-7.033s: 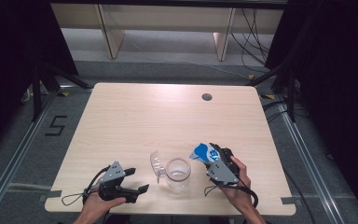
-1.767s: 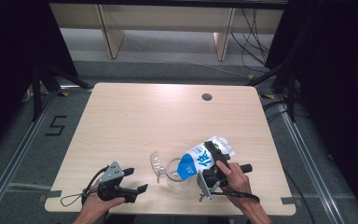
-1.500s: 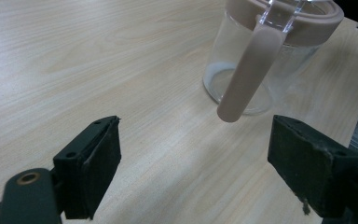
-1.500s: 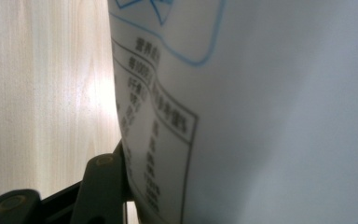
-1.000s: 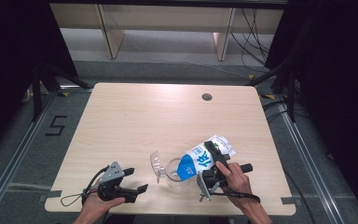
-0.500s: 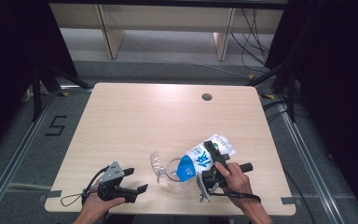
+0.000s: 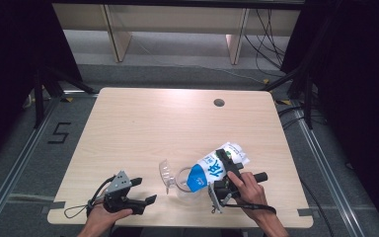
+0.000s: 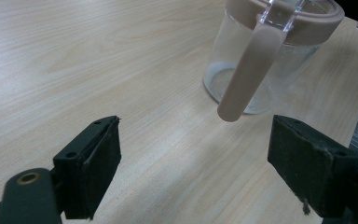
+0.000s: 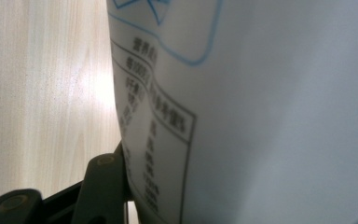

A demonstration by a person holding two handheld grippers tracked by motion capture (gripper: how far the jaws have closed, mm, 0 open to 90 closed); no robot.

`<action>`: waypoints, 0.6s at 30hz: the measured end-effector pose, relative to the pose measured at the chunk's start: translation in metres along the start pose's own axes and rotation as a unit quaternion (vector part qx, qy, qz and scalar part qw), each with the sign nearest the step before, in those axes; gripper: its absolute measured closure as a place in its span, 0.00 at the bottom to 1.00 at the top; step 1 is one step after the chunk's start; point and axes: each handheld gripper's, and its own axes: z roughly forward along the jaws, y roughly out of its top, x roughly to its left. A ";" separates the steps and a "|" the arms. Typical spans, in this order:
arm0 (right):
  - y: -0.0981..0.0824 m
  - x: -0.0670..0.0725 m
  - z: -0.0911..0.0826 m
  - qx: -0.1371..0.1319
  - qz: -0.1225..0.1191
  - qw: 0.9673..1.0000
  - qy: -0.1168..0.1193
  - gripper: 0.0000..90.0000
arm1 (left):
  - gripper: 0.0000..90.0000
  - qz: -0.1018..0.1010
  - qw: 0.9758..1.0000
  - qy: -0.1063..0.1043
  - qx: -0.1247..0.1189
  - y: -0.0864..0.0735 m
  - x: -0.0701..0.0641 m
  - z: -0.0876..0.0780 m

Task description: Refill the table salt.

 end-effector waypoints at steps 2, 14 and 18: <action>0.000 -0.003 0.003 -0.021 -0.022 0.999 -0.011 0.55 | 0.18 0.000 1.000 0.000 0.000 0.000 0.000 0.000; 0.002 -0.002 -0.001 0.000 -0.025 1.000 -0.008 0.56 | 0.18 0.007 1.000 -0.001 0.000 0.000 0.001 0.000; 0.003 -0.007 -0.001 -0.007 -0.058 0.998 -0.014 0.56 | 0.19 0.005 1.000 -0.001 0.000 0.000 0.001 0.000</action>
